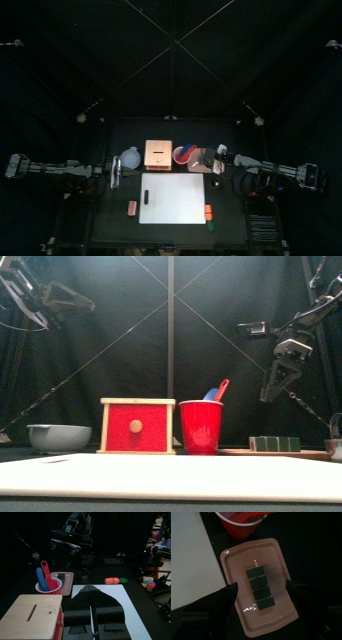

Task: Place sushi on board then cut the sushi with the knife then place the pieces on the plate
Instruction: Place the sushi on the board

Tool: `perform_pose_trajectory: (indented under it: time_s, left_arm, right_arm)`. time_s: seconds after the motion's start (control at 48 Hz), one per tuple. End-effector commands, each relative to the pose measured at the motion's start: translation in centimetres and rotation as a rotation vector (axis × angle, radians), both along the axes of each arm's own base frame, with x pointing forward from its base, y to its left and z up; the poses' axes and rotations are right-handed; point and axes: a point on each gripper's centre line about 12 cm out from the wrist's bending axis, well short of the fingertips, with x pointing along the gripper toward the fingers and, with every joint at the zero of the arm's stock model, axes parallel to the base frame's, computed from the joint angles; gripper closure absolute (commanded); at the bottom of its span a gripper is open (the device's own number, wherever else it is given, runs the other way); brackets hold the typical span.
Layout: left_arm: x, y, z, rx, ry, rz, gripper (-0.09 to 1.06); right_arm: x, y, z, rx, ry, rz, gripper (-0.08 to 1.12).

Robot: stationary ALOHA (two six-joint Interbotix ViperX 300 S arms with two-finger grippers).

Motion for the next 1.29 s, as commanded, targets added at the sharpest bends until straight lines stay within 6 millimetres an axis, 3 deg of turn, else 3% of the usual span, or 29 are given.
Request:
perform_pose_trajectory:
  time_s: [0.021,0.562,1.292]
  left_arm:
    - [0.2,0.1,0.5,0.002,-0.020,0.006,1.00]
    - [0.1,0.2,0.4,0.001,-0.015,0.009,1.00]
    - [0.0,0.2,-0.1,0.000,-0.003,0.011,1.00]
  right_arm:
    - [0.6,-0.3,0.3,-0.004,0.002,0.002,0.00]
    - [1.2,-2.9,-4.0,0.029,0.183,-0.006,0.00]
    - [2.7,-3.1,-7.3,0.063,0.216,0.014,0.01]
